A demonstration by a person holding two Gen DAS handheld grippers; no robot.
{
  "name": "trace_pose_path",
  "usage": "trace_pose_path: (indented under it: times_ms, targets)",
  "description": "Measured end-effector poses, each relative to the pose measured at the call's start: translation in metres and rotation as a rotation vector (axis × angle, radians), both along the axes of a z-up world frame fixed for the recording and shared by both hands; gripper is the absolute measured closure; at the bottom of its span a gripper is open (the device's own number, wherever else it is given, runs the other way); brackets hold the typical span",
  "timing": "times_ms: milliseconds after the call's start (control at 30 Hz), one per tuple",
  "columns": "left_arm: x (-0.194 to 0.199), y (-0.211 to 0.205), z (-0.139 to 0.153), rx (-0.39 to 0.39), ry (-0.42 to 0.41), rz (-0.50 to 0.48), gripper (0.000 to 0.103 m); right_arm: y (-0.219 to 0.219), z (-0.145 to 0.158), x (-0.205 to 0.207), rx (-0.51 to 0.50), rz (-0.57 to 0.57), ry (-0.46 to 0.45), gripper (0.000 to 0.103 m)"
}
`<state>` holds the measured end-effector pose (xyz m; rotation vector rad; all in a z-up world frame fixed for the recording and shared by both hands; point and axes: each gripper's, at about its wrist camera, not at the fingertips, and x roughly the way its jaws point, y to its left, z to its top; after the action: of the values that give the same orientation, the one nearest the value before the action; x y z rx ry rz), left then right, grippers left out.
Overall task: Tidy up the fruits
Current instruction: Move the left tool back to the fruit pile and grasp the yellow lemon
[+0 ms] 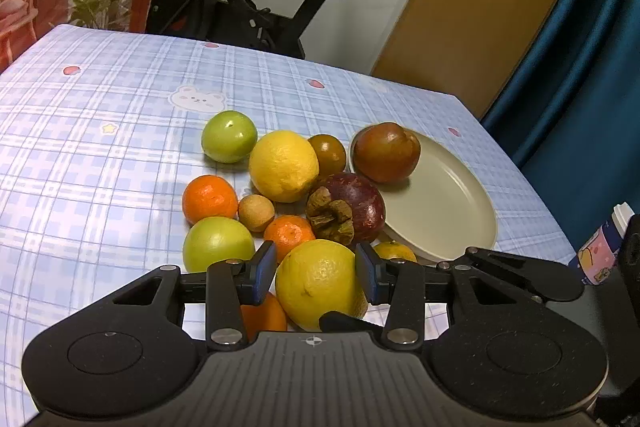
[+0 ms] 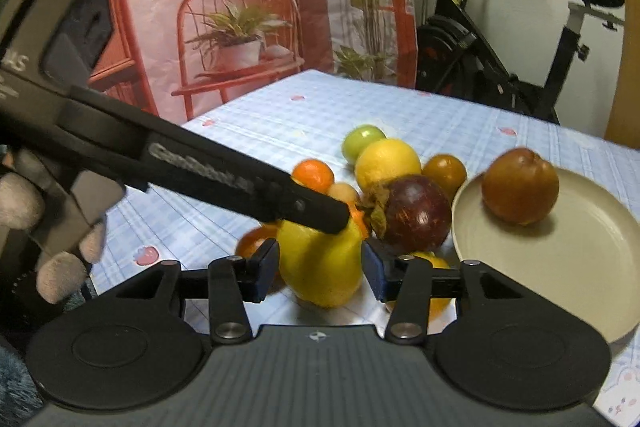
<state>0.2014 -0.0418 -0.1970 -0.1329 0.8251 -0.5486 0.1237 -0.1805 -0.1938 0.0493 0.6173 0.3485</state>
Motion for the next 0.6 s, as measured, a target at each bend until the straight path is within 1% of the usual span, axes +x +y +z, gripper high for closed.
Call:
trace_pose_path:
  times_ms: [133, 367, 600]
  targets:
    - [0.000, 0.005, -0.001, -0.018, 0.007, 0.015, 0.057, -0.002, -0.003, 0.002, 0.026, -0.001, 0.015, 0.054]
    - [-0.001, 0.010, -0.002, -0.031, 0.014, 0.034, 0.055, 0.002, -0.010, 0.007, 0.036, 0.003, 0.039, 0.048]
    - [-0.001, 0.010, -0.003, -0.034, 0.017, 0.045, 0.054, 0.001, -0.015, 0.008, 0.048, 0.000, 0.042, 0.047]
